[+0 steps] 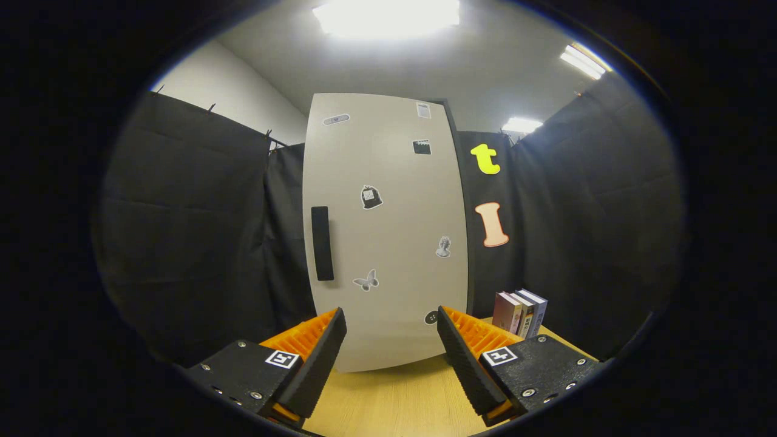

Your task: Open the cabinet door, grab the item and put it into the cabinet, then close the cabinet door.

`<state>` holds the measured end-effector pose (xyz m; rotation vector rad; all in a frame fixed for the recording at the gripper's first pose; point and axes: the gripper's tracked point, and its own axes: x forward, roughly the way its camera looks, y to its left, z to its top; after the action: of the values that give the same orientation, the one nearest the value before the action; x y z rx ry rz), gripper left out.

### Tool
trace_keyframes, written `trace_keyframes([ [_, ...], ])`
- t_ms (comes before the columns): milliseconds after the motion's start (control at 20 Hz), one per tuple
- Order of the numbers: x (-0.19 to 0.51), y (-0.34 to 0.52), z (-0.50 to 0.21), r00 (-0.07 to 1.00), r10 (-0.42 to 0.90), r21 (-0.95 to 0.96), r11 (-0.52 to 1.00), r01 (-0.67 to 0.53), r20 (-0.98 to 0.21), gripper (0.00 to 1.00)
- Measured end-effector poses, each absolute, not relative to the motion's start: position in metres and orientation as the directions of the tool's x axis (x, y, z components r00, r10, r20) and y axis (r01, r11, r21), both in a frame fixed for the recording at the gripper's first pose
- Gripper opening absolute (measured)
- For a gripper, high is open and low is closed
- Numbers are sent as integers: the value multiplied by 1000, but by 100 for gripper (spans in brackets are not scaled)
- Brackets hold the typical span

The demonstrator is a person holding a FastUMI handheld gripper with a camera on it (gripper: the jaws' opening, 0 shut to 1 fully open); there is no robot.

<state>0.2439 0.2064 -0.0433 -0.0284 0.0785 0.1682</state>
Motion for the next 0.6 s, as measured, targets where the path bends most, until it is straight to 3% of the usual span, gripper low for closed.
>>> trace_keyframes([
  [600,225,201,-57,991,133,-39,990,-134,-34,94],
])
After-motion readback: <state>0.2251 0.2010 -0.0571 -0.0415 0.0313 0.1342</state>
